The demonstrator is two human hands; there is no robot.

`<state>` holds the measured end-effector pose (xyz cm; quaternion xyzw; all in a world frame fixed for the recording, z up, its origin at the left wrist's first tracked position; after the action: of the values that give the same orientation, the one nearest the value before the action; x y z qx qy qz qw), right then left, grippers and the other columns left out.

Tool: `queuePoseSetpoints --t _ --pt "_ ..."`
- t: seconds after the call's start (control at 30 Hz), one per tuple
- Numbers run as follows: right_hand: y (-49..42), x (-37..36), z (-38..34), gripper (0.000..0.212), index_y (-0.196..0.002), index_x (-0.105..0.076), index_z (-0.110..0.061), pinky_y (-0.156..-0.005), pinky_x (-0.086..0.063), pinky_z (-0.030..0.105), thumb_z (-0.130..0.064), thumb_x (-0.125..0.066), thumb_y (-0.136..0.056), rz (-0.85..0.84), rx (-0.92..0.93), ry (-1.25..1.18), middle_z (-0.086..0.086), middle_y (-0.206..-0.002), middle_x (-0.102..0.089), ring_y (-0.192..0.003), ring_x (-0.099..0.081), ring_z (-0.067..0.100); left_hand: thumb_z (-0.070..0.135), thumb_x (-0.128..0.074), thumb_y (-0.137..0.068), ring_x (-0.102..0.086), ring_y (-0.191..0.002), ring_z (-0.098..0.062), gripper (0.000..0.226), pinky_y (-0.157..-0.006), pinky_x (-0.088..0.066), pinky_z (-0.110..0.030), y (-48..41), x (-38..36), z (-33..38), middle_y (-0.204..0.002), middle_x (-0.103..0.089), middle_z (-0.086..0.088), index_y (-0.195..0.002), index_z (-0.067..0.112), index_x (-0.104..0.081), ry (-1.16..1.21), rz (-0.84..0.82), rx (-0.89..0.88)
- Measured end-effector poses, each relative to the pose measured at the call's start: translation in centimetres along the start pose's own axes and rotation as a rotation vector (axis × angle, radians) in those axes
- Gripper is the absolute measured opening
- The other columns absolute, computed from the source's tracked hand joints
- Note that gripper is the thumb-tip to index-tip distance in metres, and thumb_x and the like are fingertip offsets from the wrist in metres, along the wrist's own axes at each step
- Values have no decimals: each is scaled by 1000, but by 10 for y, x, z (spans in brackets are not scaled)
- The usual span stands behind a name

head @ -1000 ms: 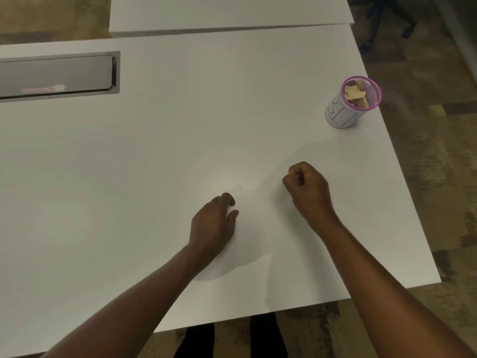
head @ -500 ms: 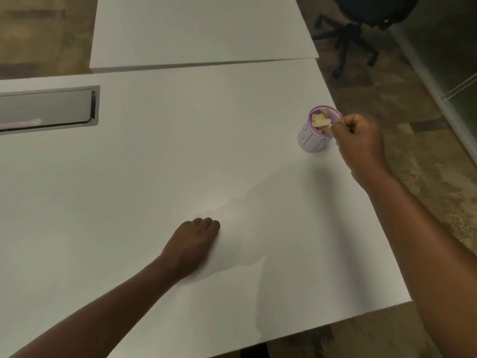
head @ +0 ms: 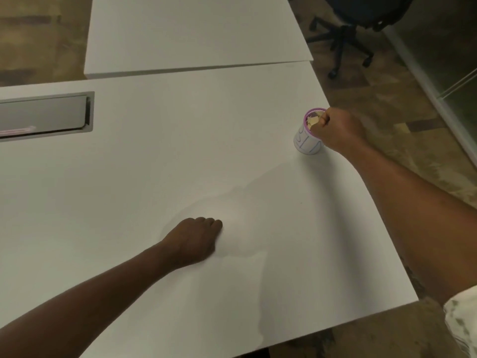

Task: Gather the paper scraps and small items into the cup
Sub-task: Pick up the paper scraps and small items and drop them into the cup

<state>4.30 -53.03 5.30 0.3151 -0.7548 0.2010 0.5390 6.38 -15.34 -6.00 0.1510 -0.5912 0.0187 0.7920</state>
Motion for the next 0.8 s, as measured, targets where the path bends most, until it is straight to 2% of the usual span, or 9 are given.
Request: queuePoseSetpoints --t 0.1,0.2,0.3,0.4,0.5,0.6,0.67,0.8 --pt "-2 1 1 14 -83 -52 -13 -69 -39 29 -25 -56 -90 4 -12 -17 7 -85 -54 -80 -51 27 23 -48 -91 -48 -60 -24 15 -55 -37 -36 -9 11 -16 -67 -52 2 -79 17 -41 331 42 227" --pt "-2 4 4 14 -82 -56 -12 -67 -40 26 -23 -59 -88 11 -45 -107 7 -84 -58 -80 -54 24 21 -51 -94 -51 -61 -15 13 -59 -41 -32 -26 36 -28 -69 -58 5 -83 14 -52 641 139 384" --pt "0 9 4 11 -83 -60 -11 -60 -42 23 -21 -61 -87 11 -81 -201 5 -84 -59 -77 -54 21 24 -55 -94 -47 -57 -8 14 -55 -39 -26 -56 71 -32 -66 -57 8 -82 16 -57 834 220 439" --pt "-1 14 4 12 -83 -62 -10 -63 -49 27 -20 -59 -87 -1 -92 -268 4 -79 -60 -74 -55 19 27 -59 -87 -45 -56 -11 13 -52 -35 -24 -98 112 -33 -61 -52 9 -76 20 -58 1013 284 443" --pt "-6 17 7 11 -80 -63 -12 -52 -41 21 -21 -63 -86 -14 -93 -328 -1 -72 -57 -65 -52 12 28 -57 -82 -43 -59 -14 11 -54 -34 -24 -143 153 -26 -65 -51 4 -76 19 -58 1048 279 414" --pt "-11 18 13 16 -84 -67 -7 -55 -45 23 -23 -67 -85 -41 -114 -388 3 -76 -62 -67 -55 13 21 -55 -85 -40 -57 -16 7 -49 -31 -21 -188 180 -12 -71 -51 -5 -81 15 -57 980 196 387" --pt "-15 17 19 22 -85 -69 -3 -57 -43 25 -25 -68 -85 -82 -148 -412 6 -75 -62 -65 -54 15 21 -55 -86 -40 -61 -19 10 -51 -30 -23 -216 191 -1 -74 -52 -10 -85 12 -58 926 130 393" --pt "-24 16 29 26 -86 -68 -3 -54 -42 28 -29 -67 -87 -173 -200 -344 11 -73 -62 -57 -52 20 21 -55 -88 -40 -61 -23 16 -52 -29 -28 -264 202 24 -72 -50 -13 -82 6 -56 824 -7 426"
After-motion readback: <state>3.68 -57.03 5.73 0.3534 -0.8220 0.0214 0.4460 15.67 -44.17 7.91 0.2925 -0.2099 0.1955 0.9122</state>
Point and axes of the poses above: each hand's wrist, its own y-axis away from the middle knuckle, its own x-axis out of the back of the hand, z = x × y, the point moved 7 cm from there along -y, towards the middle knuckle
